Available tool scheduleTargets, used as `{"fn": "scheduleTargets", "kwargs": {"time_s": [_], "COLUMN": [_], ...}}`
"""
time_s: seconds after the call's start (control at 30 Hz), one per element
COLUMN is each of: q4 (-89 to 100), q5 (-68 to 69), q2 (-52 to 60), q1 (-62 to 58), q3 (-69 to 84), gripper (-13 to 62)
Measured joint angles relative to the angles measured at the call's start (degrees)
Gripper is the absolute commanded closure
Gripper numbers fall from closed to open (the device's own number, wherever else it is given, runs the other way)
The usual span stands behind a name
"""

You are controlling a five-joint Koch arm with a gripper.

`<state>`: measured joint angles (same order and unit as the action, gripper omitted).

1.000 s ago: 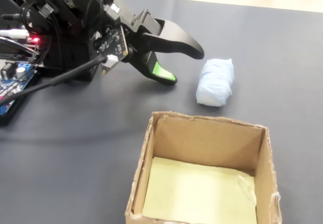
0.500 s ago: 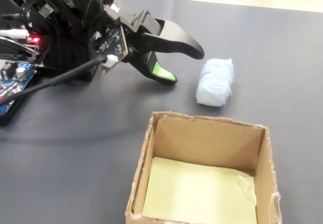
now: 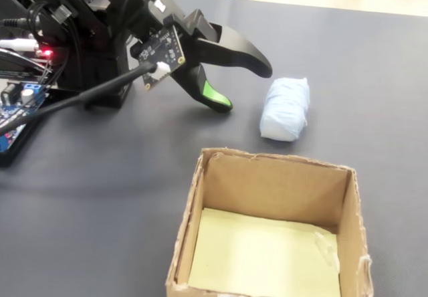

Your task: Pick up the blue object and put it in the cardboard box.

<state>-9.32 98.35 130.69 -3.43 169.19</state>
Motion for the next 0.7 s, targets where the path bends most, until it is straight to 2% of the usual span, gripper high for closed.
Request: {"fn": "scheduleTargets", "kwargs": {"time_s": [0.2,0.5,0.7], "q4": [-15.4,-25.0,-26.3], "q5": [-0.1,-0.2,-3.3], "q2": [0.0,-0.2,-9.5], "q1": [3.3,5.4,5.4], "q3": [-8.2,-18.5,-29.1], "gripper": [16.5,16.5,16.5]}}
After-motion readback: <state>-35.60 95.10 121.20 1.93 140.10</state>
